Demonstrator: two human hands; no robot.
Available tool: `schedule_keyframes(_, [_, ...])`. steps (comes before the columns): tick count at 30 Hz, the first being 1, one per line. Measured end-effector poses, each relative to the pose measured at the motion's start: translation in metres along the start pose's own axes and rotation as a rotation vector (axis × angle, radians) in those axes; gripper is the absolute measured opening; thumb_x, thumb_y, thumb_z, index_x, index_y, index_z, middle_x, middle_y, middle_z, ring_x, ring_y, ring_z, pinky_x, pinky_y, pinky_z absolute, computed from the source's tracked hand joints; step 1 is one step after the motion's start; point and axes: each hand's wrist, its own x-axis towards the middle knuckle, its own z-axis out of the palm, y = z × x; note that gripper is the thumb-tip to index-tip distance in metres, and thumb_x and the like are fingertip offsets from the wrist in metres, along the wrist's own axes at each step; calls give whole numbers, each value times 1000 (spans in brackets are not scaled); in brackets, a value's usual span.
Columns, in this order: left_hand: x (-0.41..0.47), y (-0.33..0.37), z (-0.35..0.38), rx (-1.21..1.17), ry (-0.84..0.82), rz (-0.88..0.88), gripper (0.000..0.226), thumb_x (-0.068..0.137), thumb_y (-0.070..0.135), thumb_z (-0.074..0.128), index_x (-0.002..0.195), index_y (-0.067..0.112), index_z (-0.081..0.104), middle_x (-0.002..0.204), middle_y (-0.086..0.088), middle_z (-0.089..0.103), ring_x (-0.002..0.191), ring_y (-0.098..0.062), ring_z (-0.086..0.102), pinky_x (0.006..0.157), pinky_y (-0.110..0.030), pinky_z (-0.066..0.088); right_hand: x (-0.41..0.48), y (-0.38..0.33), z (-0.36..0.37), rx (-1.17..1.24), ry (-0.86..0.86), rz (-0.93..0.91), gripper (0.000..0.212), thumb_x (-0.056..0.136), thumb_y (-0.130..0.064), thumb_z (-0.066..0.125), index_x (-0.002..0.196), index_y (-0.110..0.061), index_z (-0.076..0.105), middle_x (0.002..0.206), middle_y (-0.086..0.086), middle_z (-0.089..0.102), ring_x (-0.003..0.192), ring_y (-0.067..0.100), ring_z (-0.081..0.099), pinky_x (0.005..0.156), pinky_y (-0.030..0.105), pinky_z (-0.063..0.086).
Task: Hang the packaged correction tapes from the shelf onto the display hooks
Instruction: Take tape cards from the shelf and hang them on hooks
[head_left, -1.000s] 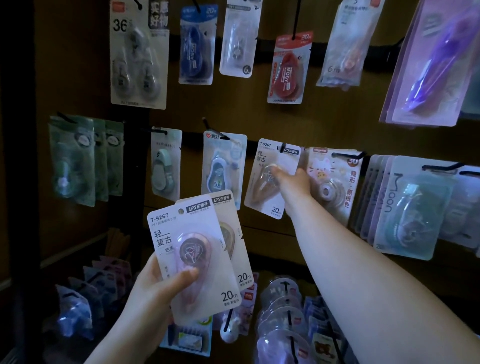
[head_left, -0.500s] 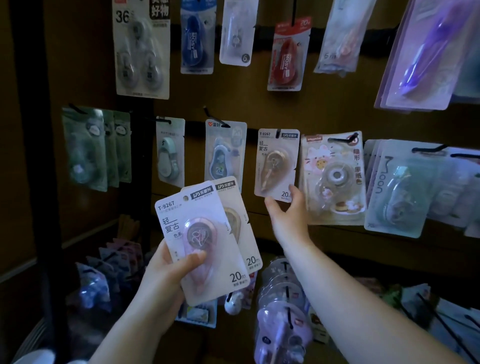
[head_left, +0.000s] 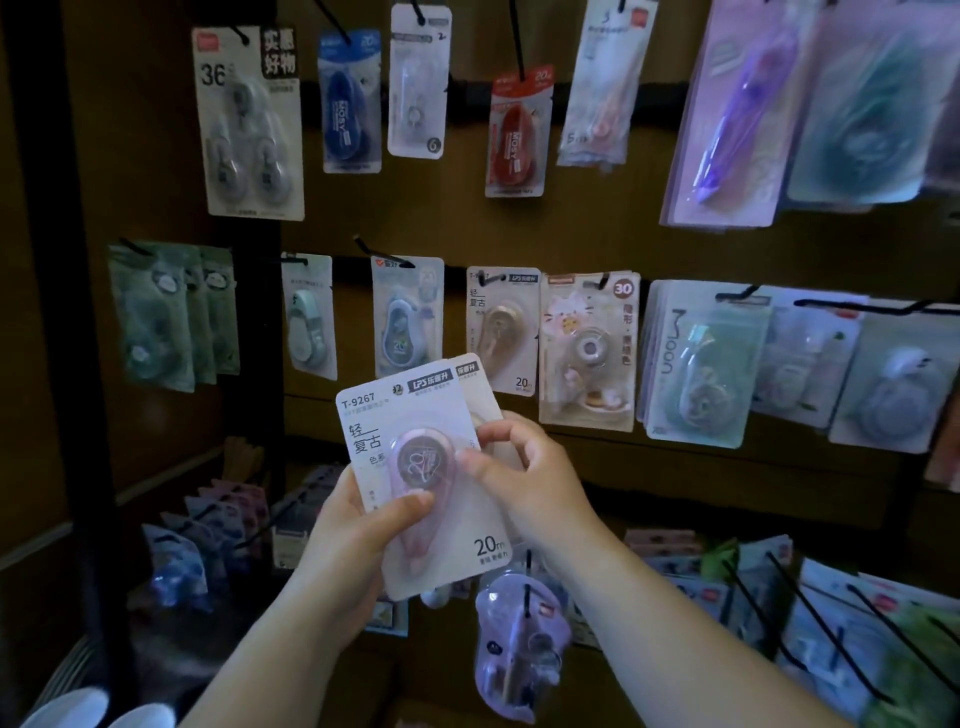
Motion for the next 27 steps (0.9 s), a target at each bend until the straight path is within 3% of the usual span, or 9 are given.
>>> schedule_keyframes(2, [-1,0,4,3,-20,-9,42,60,8,61,99,24,59,85,4,75,76,-12,71,57,-23,56,0,-1,-2,12,14,24,23,81,-11,64,69,-25,52,114,5,56,101,21,57,89,39,50])
schedule_keyframes(6, [-5,1,15,-11,-40,-58,44,60,6,72,99,22,59,81,3,75,72,-11,72,57,-26,56,0,1,-3,99,42,125,21,85,-13,58,68,-23,52,77,1,58,77,20,56,73,37,49])
schedule_keyframes(9, [-2,0,18,-88,13,-103,32,72,33,52,101,23,60,81,3,76,74,-13,72,59,-29,56,2,3,-2,139,59,160,20,90,-16,51,71,-22,49,75,0,56,71,16,53,64,27,43])
schedule_keyframes(11, [3,0,17,-216,60,-175,42,88,46,34,105,19,61,86,-4,74,82,-21,69,64,-34,52,5,3,-3,246,83,224,18,93,-17,46,76,-21,48,78,3,57,71,18,54,64,29,44])
schedule_keyframes(14, [3,1,14,-230,111,-231,39,98,31,27,108,14,60,92,-8,70,87,-25,62,70,-38,47,13,1,-4,402,146,271,18,95,-14,43,79,-20,47,78,6,57,68,18,53,62,30,45])
schedule_keyframes(18, [2,-3,7,-141,151,-214,31,98,14,31,99,15,62,77,-4,75,80,-24,65,65,-36,47,23,-6,-12,411,182,230,17,95,-16,43,80,-21,48,84,6,60,79,24,57,80,41,49])
schedule_keyframes(23, [4,0,-7,-109,251,-188,29,98,12,32,92,14,60,77,-9,71,70,-25,65,60,-33,46,39,-26,-28,279,282,56,20,95,-16,43,77,-24,47,80,-3,55,72,11,53,66,26,45])
schedule_keyframes(27, [2,1,-16,-127,285,-182,28,97,9,33,92,13,60,77,-7,70,75,-24,62,61,-34,44,46,-34,-25,164,326,-43,23,93,-15,45,73,-25,46,77,-4,53,71,10,51,67,26,43])
